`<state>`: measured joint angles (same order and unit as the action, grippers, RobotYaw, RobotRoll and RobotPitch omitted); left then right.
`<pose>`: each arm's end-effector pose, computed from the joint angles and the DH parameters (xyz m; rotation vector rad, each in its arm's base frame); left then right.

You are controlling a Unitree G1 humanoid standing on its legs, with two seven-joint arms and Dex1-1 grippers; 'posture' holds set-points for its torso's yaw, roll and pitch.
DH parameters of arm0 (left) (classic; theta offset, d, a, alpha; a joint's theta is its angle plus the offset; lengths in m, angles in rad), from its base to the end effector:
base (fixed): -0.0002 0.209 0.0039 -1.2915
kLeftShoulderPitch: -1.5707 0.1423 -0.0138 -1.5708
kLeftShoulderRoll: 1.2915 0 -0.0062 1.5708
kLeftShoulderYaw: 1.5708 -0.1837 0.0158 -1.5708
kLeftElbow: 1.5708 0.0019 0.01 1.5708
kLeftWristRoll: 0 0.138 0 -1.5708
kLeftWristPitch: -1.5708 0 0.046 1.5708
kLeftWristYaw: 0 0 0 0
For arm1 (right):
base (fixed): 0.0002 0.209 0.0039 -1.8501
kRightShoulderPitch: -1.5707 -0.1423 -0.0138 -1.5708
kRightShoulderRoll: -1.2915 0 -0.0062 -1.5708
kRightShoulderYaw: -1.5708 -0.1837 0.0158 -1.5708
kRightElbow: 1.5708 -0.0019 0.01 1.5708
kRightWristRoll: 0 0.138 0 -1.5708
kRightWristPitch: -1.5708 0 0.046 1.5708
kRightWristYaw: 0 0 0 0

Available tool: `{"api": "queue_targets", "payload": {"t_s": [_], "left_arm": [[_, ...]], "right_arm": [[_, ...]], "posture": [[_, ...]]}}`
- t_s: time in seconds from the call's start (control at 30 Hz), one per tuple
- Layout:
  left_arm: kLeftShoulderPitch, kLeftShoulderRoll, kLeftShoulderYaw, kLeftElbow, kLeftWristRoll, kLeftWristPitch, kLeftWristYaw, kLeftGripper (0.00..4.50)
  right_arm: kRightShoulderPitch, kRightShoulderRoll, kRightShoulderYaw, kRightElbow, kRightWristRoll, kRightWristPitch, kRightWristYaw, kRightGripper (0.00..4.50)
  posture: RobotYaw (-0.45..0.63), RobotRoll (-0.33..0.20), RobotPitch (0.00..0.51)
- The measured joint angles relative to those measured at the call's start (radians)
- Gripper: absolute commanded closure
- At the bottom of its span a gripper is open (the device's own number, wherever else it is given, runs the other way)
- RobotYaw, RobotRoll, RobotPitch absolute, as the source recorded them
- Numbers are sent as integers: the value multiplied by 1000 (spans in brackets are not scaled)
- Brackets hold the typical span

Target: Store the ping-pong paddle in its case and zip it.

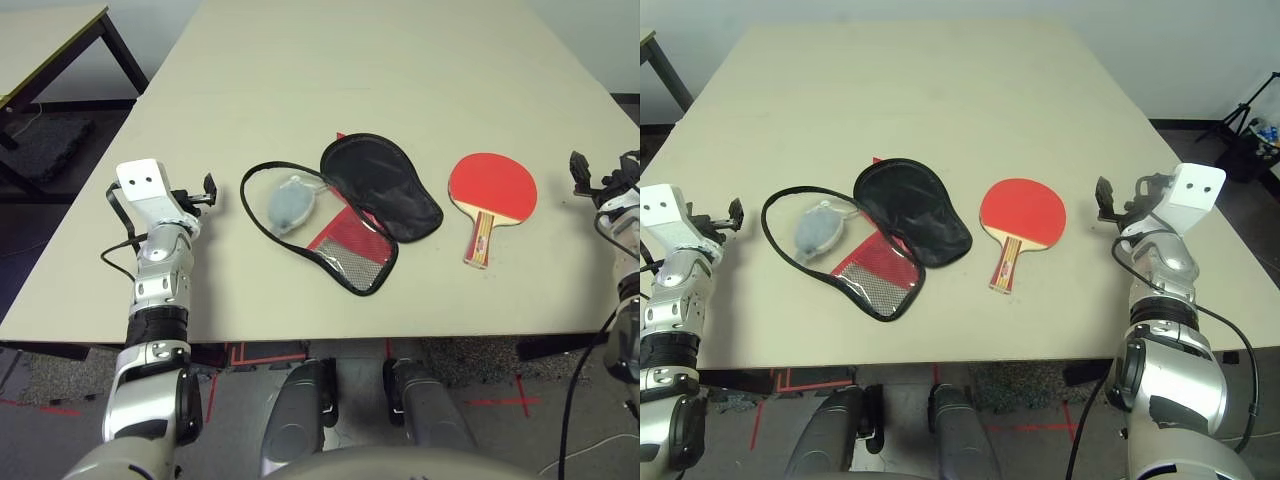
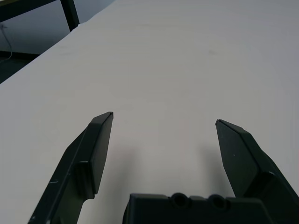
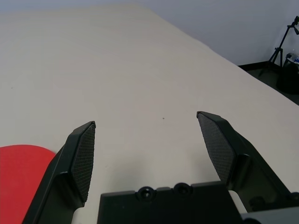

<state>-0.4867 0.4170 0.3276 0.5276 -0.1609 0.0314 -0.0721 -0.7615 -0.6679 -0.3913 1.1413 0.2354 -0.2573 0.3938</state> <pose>0.2800 0.2835 0.1024 0.0730 -0.0256 0.2766 0.2853 -0.3525 0.1301 -0.0460 -0.0935 -0.2031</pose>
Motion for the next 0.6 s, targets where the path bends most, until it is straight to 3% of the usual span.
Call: {"api": "queue_targets", "payload": {"t_s": [0.37,0.53,0.6], "left_arm": [[-47,0,-21,32,1,1,-24,0],[-154,87,-20,40,-14,38,-115,0],[-206,127,-28,31,-43,96,-196,0]], "right_arm": [[15,5,-10,0,1,-6,-26,16],[20,5,-10,-70,0,56,-85,16],[34,9,-10,-182,6,150,-125,16]], "posture": [[-11,0,158],[-33,0,159],[-34,0,155]]}}
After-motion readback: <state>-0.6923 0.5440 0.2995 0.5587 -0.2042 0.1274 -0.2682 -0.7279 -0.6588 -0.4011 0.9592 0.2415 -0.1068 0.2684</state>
